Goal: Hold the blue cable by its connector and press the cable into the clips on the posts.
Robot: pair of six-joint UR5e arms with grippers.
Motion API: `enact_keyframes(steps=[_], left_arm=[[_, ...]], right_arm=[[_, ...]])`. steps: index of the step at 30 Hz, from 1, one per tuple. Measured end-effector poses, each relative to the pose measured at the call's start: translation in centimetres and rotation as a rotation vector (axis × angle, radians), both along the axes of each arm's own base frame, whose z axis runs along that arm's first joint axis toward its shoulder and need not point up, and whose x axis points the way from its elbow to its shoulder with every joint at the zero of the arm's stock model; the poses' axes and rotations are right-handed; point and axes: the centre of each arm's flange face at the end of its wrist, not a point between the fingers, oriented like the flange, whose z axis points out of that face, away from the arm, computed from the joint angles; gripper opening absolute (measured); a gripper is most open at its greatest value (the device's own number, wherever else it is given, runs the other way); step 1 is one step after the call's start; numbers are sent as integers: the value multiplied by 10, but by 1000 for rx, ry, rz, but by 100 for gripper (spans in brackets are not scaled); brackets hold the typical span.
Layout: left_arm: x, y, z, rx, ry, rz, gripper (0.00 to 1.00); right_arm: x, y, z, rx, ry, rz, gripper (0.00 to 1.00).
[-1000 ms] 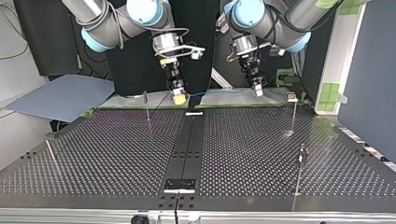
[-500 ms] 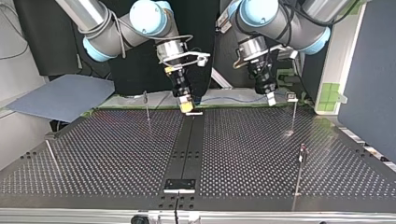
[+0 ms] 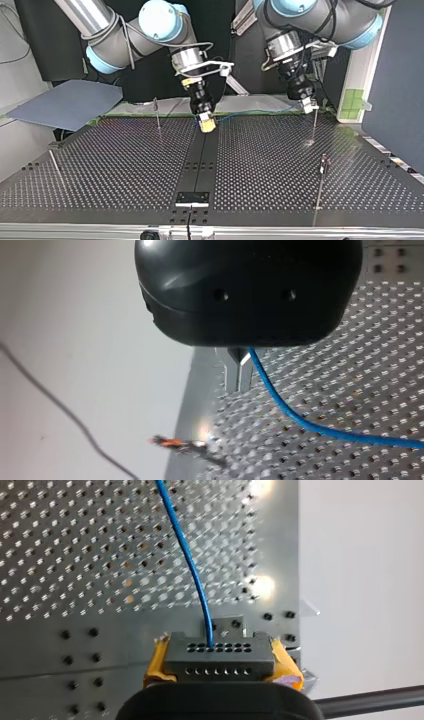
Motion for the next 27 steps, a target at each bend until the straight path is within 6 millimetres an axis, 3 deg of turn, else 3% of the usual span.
enact_keyframes(steps=[7,19,27], left_arm=[[1,10,24,-5,-4,17,0],[29,24,39,5,30,16,0],[41,45,37,29,85,17,0]], right_arm=[[6,2,10,-9,-20,9,0],[28,-3,-7,3,-12,26,0],[41,-3,8,-20,-38,42,0]])
